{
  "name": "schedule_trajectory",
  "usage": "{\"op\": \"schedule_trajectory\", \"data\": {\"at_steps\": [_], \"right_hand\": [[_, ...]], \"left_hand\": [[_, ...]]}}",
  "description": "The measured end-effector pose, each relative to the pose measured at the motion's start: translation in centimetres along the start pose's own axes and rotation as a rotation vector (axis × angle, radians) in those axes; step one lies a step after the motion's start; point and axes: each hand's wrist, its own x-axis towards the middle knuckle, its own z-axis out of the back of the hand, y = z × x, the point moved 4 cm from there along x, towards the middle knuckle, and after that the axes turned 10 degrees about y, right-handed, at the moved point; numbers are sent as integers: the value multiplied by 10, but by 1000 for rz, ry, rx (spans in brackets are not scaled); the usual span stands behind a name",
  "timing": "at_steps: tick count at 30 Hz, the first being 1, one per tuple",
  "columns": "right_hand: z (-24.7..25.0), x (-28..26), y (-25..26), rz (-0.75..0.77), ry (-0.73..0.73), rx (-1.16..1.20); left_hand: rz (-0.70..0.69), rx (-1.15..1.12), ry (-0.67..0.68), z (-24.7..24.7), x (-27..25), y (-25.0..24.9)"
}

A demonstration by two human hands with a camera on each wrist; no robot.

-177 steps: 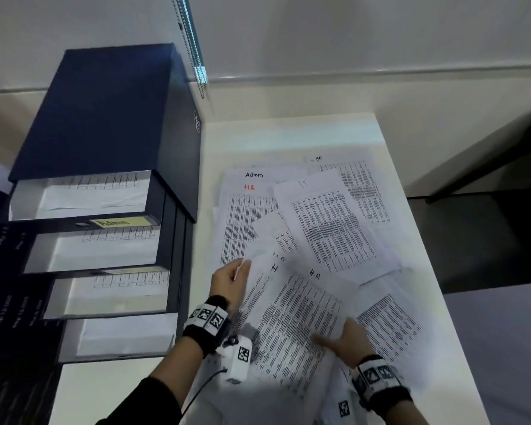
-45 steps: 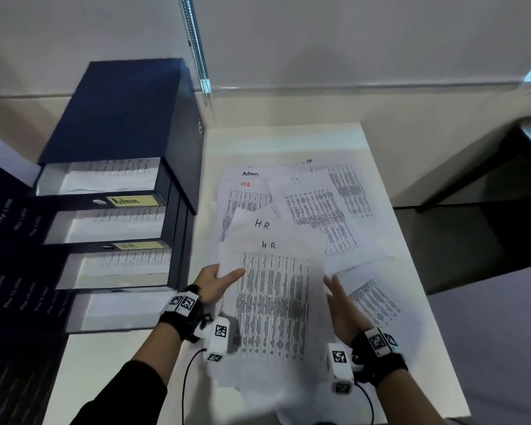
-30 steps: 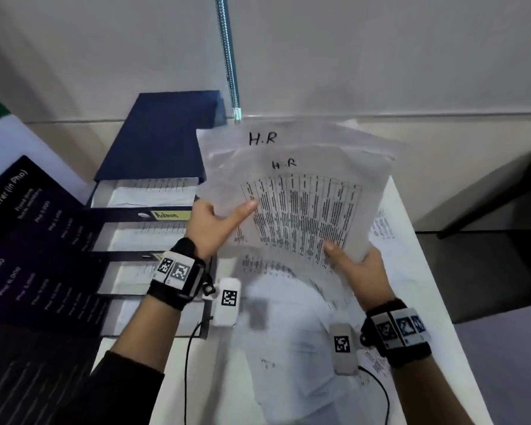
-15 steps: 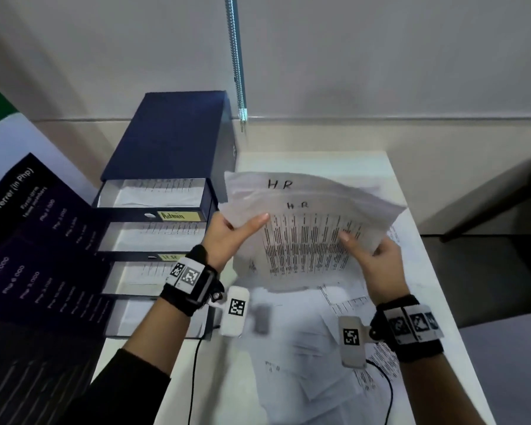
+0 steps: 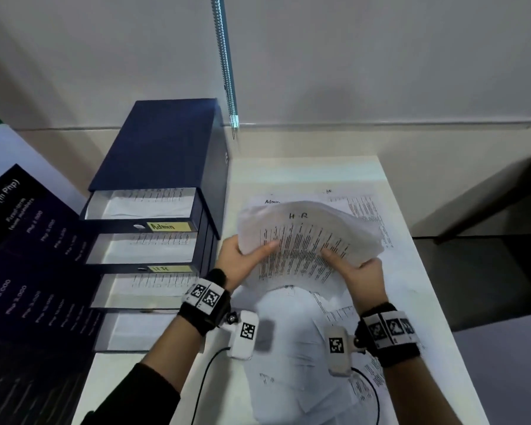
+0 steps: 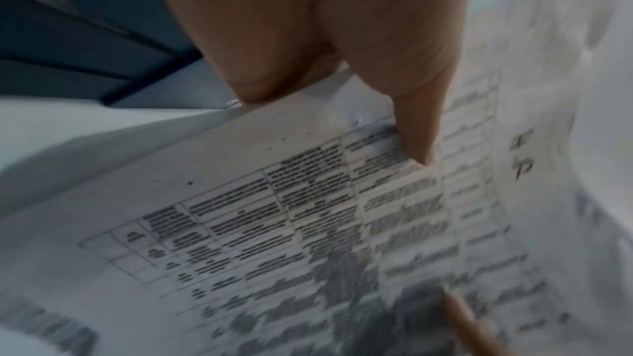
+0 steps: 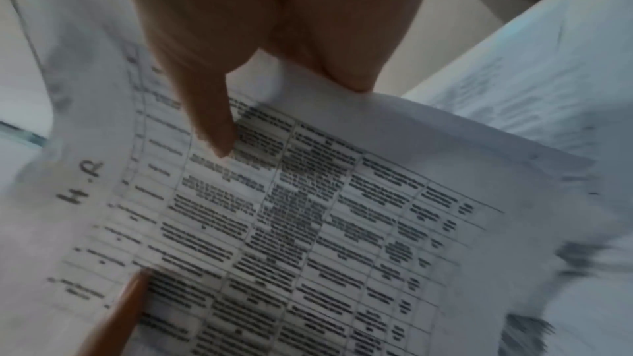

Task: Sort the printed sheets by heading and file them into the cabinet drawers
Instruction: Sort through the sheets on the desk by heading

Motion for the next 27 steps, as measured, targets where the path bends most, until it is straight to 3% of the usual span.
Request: {"op": "schedule_trajectory", "data": {"at_steps": [3,8,15,17,20,22,27], "right_hand": [[11,7,-6,-9,29,0],[7,15,-49,-165,13,-212],[0,9,-29,-52,24,-97],[0,9,-48,-142,99,-221],[-6,5,-84,-322,235,-599],[-12,5,-83,-301,251,-702],[-46,-4,-19,-74,307,-633]], "left_hand": [[-6,-28,-42,15,8,1],[155,45,35,7,5,37],[36,50,-28,2,2,9],[88,80,-48,12,-3,21],[244,200,-31,29,-16,57],[267,245,-50,41,-22,78],[222,150,-117,59,-54,6]]}}
